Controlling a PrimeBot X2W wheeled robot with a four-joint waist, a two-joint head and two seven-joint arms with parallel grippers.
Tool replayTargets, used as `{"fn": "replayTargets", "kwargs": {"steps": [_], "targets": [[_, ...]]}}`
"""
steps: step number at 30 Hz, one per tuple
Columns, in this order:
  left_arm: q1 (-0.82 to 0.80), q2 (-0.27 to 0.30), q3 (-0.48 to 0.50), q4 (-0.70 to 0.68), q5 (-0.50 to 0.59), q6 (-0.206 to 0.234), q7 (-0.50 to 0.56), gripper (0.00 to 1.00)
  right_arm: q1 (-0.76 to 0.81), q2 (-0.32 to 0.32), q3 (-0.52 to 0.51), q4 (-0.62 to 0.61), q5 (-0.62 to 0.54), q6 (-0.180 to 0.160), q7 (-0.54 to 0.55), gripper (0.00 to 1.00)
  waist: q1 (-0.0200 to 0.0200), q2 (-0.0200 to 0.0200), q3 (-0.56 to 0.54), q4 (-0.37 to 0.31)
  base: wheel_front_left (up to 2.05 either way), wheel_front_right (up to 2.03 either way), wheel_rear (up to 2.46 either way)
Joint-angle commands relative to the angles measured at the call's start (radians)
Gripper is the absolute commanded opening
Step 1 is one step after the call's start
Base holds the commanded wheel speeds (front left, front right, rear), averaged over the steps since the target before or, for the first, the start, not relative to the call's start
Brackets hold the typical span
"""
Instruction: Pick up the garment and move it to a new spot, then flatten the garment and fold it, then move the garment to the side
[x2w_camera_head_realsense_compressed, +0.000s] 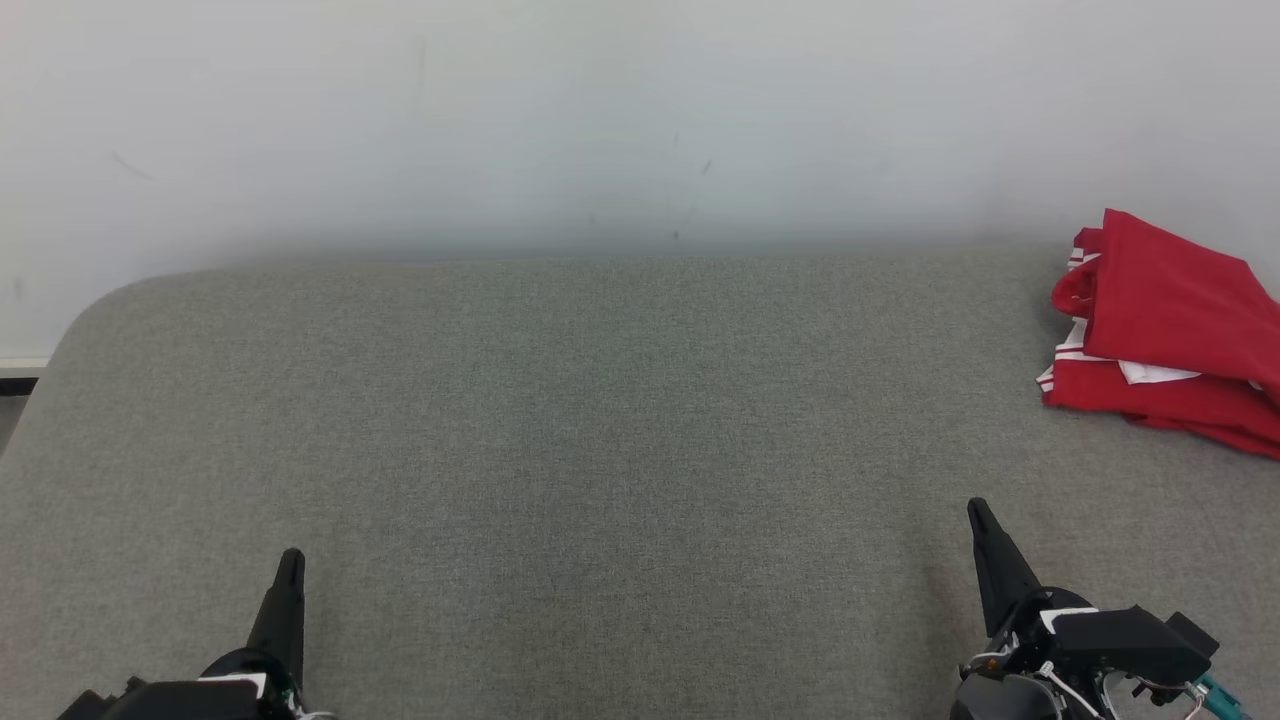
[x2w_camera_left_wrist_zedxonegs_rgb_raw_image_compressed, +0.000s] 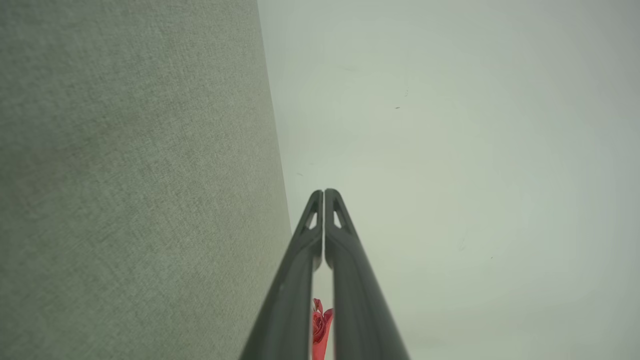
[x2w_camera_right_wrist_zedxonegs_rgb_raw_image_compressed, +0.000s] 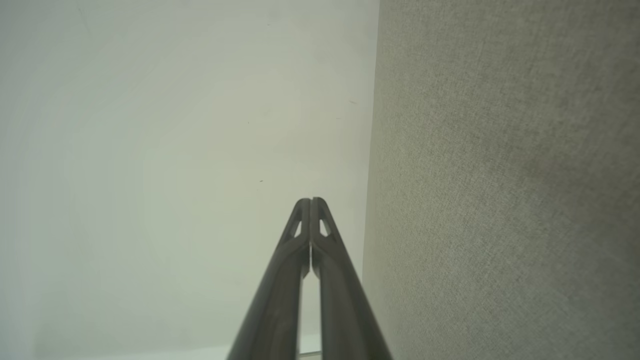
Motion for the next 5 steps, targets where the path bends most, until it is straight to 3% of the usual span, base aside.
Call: {"fn": "replayTargets", "kwargs": {"steps": [1,5], "targets": [[-0.010,-0.002,0.003,0.001,-0.005,-0.003,0.002,0.00,-0.004,0.005,-0.001,0.000,0.001,-0.002,0.002,0.00,-0.0001,0.0000,0.000,0.000,0.00,0.00,0.00],[-0.010,-0.002,0.003,0.001,-0.005,-0.003,0.002,0.00,-0.004,0.005,-0.001,0.000,0.000,-0.002,0.003,0.00,-0.0001,0.0000,0.000,0.000,0.00,0.00,0.00]]}}
